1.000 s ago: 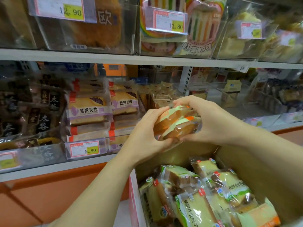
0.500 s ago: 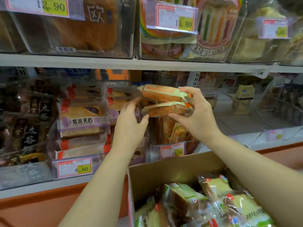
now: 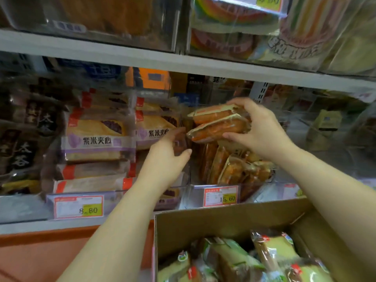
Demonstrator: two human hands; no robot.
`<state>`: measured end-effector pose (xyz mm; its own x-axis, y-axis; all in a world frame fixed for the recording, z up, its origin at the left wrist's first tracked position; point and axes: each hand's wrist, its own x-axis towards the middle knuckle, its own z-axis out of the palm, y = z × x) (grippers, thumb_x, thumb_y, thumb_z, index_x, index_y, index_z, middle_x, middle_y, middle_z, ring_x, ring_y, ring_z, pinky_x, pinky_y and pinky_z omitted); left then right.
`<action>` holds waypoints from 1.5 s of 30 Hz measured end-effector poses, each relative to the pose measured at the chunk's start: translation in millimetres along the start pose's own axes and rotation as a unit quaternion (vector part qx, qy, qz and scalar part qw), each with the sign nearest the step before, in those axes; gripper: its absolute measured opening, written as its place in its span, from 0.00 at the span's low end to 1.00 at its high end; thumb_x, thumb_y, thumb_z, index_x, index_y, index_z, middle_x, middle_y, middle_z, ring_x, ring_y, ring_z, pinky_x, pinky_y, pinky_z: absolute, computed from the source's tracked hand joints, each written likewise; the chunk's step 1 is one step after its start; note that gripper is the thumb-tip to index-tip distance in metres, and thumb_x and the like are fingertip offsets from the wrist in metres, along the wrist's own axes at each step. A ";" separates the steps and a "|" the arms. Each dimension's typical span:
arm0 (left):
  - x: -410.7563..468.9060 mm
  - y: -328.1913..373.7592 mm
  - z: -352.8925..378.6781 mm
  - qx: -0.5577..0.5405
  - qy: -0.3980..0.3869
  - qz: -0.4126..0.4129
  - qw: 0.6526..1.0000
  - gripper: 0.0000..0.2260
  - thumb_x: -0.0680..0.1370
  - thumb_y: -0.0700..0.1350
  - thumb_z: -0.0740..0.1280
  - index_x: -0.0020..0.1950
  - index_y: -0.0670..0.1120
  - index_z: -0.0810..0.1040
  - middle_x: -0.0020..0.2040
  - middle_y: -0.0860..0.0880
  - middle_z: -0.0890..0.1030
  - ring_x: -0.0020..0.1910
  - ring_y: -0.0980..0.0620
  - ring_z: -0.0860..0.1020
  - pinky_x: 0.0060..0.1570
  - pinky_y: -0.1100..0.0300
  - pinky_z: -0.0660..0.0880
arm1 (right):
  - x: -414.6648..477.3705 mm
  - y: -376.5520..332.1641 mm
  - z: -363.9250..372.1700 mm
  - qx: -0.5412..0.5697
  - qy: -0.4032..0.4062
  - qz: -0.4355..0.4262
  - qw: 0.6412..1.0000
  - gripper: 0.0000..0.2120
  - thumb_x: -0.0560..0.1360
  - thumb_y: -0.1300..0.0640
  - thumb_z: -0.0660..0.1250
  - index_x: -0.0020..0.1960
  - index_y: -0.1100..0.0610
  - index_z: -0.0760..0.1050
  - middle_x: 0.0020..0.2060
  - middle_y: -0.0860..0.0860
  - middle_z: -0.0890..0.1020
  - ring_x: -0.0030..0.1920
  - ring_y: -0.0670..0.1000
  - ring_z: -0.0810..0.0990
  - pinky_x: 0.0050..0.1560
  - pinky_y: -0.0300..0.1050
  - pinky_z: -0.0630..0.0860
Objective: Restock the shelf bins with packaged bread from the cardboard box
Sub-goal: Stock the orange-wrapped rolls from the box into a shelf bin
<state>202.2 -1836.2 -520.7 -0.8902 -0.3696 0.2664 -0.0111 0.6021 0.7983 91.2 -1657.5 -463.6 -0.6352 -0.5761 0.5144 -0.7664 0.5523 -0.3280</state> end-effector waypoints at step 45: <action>-9.7 -9.1 -7.2 -0.027 -0.031 0.008 0.999 0.18 0.79 0.46 0.64 0.69 0.52 0.71 0.60 0.56 0.77 0.52 0.63 0.73 0.50 0.70 0.69 | 60.9 -8.4 61.7 -0.228 -0.242 0.046 0.942 0.35 0.71 0.50 0.72 0.74 0.49 0.62 0.72 0.53 0.65 0.71 0.56 0.65 0.68 0.52 0.64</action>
<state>214.2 -1843.2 -526.7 -0.9165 -0.3144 0.2473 0.0270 0.5680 0.8226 53.0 -1734.4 -478.5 -0.7513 -0.6586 0.0431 -0.6546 0.7519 0.0783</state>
